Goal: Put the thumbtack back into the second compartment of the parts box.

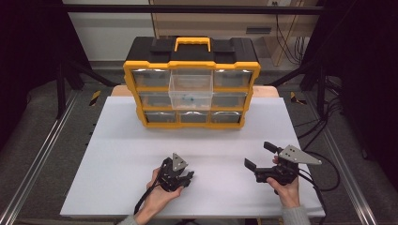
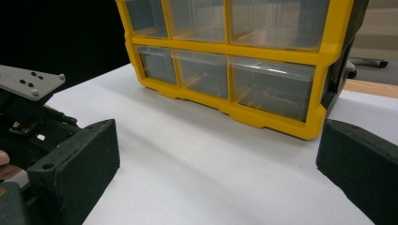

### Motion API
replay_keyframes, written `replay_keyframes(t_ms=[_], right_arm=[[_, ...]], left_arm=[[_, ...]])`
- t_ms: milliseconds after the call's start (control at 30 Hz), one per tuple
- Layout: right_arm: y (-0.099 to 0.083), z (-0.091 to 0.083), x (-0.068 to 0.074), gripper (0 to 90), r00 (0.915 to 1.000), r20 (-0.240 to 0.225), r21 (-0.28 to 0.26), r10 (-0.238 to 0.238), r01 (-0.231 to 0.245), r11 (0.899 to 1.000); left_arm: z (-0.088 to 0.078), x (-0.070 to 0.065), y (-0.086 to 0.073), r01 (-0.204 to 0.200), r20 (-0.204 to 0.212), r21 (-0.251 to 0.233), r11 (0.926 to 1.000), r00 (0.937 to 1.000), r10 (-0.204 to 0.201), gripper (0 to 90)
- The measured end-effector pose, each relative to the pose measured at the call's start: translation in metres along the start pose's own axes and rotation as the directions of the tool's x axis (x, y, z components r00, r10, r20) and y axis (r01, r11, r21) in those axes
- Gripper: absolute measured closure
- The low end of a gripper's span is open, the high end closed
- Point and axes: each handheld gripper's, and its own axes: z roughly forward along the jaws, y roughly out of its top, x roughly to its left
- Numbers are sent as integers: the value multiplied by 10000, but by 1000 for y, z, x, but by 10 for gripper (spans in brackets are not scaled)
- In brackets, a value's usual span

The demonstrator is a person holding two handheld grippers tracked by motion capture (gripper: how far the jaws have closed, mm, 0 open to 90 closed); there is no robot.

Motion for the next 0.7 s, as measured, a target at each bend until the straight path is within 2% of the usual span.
replay_keyframes(t_ms=[567,700], right_arm=[[0,0,0,5,10000,-13,-19,-41,41,10000],[0,0,0,5,10000,-17,-22,77,-77,10000]], left_arm=[[2,0,0,7,84,168,9999,10000,-9,699],[3,0,0,1,126,209,9998,9999,-4,716]])
